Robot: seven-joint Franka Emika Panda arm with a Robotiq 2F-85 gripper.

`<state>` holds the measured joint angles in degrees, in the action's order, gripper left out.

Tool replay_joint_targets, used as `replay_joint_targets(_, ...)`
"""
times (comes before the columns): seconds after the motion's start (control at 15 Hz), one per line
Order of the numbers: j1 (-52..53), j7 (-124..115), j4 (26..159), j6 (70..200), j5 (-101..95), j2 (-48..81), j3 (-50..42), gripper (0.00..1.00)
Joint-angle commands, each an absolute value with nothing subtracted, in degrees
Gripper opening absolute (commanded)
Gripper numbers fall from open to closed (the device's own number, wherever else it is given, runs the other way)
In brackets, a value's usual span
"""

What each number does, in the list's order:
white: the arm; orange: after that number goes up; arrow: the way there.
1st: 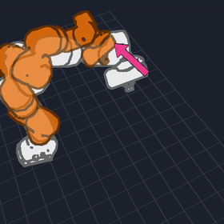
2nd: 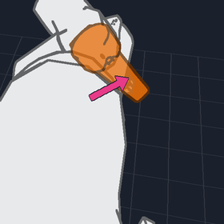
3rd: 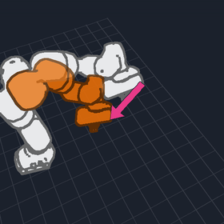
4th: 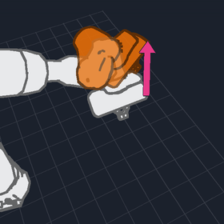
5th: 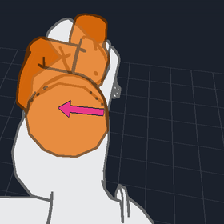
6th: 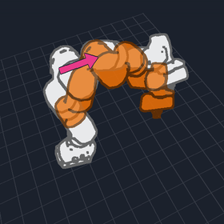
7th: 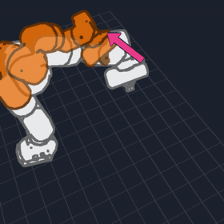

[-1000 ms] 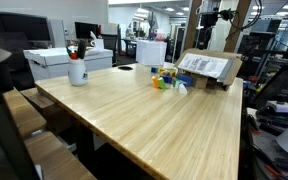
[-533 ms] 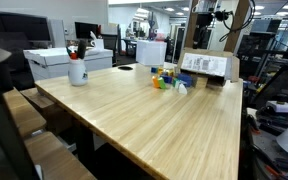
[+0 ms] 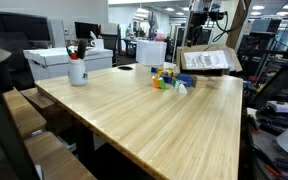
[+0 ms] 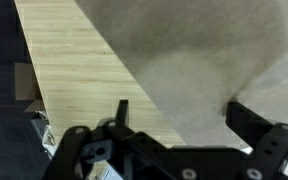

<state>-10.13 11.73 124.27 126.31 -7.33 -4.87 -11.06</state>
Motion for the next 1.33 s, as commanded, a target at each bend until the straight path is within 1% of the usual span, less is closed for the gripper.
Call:
replay_joint_targets(0.0,-9.8,6.7,123.6,128.6,-7.5,-2.7,-10.2,1.00)
replay_joint_targets(0.47,-9.8,-4.6,122.3,126.9,-11.5,-1.1,-9.1,1.00)
replay_joint_targets(1.13,-9.8,-24.9,118.6,121.2,-14.5,1.3,-9.1,1.00)
replay_joint_targets(1.27,-9.6,-28.9,117.0,118.1,-14.7,2.0,-9.1,1.00)
